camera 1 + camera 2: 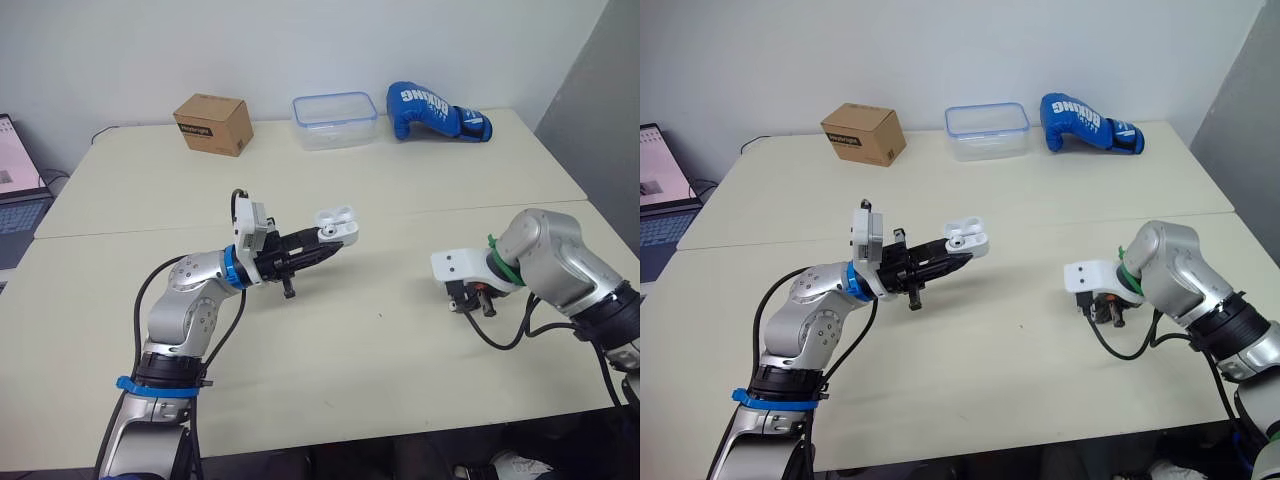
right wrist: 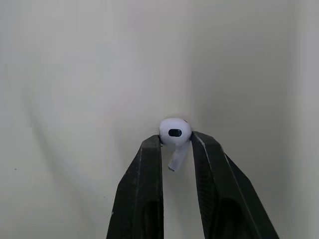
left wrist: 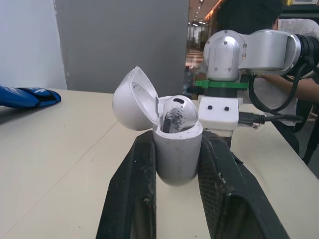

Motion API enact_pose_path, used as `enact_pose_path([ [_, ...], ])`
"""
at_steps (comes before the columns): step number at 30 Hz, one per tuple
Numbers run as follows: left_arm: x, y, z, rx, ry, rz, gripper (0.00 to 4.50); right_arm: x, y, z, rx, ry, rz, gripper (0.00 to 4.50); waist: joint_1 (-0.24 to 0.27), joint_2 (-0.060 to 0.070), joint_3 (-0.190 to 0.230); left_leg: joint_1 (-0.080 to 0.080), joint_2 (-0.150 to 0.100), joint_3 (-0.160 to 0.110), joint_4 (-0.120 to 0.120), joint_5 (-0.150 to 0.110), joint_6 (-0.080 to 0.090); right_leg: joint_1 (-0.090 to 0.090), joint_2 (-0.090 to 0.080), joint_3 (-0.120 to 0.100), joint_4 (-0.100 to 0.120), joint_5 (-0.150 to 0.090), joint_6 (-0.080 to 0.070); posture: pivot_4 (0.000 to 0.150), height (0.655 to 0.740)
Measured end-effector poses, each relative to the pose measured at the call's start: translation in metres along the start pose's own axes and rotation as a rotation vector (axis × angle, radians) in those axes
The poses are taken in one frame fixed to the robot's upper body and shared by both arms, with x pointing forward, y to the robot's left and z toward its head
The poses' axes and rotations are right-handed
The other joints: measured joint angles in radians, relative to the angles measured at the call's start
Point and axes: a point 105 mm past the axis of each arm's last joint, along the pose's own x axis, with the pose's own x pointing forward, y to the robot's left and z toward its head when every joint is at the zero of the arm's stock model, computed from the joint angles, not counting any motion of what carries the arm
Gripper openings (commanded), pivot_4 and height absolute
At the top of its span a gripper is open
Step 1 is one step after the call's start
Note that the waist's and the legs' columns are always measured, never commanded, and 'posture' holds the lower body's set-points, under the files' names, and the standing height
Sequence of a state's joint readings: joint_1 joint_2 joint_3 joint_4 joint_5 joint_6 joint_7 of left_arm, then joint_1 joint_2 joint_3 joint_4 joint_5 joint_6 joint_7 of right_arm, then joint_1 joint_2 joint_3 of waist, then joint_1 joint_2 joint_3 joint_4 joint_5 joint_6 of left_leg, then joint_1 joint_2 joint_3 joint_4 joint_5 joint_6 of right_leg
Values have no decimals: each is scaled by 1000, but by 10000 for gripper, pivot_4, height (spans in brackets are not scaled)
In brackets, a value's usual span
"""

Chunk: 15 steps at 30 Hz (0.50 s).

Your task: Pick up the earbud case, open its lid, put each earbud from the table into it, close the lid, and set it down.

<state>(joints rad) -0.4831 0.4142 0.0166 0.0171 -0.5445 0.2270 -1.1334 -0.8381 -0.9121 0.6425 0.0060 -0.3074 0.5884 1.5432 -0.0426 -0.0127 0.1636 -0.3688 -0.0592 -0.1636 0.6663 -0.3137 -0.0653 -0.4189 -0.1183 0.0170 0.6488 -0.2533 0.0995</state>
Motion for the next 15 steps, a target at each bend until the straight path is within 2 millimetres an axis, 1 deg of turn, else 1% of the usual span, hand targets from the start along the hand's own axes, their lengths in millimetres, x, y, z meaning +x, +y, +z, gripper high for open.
enact_pose_path([
  [5,0,0,0,1,1,1,7457,3,-1,-2,-26,12,-1,4591,2,-2,-1,4,0,-1,1,0,0,6,0,-1,-1,0,0,1500,7307],
  [7,-1,0,0,0,2,2,7457,3,-1,-2,-34,17,0,11743,3,-2,-1,5,0,-1,2,0,0,7,0,-1,-2,1,1,1500,7307],
  [8,-1,0,0,1,2,3,7457,4,-2,-4,-29,23,0,14297,4,-2,-1,5,0,-1,2,0,0,7,0,-1,-2,1,1,1500,7307],
  [11,-1,0,-1,0,5,5,7457,5,-1,-6,-25,28,4,24190,7,-2,-1,5,0,-1,2,0,0,7,0,-1,-2,1,1,1500,7307],
  [15,-1,0,0,2,4,5,7457,5,-1,-5,-25,30,0,24190,7,-2,-1,5,0,-2,2,0,0,7,0,-1,-2,1,1,1500,7307],
])
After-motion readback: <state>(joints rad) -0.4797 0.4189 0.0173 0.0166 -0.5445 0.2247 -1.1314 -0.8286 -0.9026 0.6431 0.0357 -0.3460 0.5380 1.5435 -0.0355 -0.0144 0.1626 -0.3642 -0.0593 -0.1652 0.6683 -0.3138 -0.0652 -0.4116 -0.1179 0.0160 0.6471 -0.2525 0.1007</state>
